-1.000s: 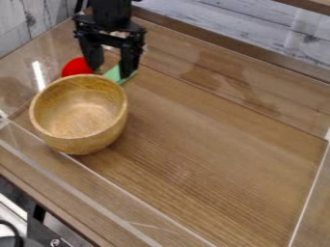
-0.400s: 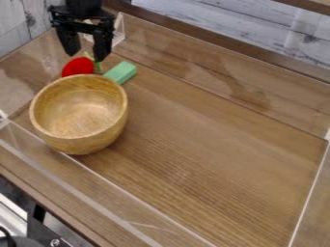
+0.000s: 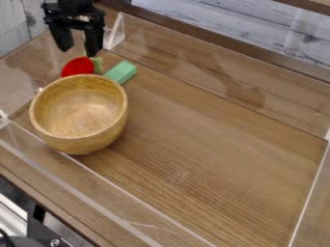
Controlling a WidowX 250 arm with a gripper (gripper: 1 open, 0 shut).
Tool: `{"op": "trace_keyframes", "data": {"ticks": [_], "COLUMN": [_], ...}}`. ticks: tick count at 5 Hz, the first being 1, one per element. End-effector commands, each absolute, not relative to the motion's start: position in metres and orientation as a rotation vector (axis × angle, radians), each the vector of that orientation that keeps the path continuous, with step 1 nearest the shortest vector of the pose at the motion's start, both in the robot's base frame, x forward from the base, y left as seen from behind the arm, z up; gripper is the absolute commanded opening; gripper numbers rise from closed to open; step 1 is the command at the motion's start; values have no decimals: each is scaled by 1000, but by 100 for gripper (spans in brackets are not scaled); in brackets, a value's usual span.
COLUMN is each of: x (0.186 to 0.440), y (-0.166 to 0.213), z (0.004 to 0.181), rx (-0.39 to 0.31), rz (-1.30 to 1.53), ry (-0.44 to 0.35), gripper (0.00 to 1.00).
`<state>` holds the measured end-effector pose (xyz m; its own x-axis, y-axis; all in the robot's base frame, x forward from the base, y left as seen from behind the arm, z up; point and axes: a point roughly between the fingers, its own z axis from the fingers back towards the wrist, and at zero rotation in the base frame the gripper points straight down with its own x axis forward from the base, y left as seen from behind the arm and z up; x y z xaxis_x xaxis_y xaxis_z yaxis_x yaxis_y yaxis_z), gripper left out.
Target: Move the red fruit to the right side of the table
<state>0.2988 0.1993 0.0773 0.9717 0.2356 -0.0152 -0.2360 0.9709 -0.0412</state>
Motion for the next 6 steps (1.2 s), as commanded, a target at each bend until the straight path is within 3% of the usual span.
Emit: {"op": "trace_keyframes", "data": {"ticks": [1,2,4,5,6], "x": [308,314,334,333,329], "y": [217,218,213,212,212], "z": [82,69,63,63,63], "rx": [-9,-12,-19,-25,-36], "rz": [264,282,368,301,235], "ry": [-39,-41,-50,-48,-41], "gripper": [100,100,100,0,100]}}
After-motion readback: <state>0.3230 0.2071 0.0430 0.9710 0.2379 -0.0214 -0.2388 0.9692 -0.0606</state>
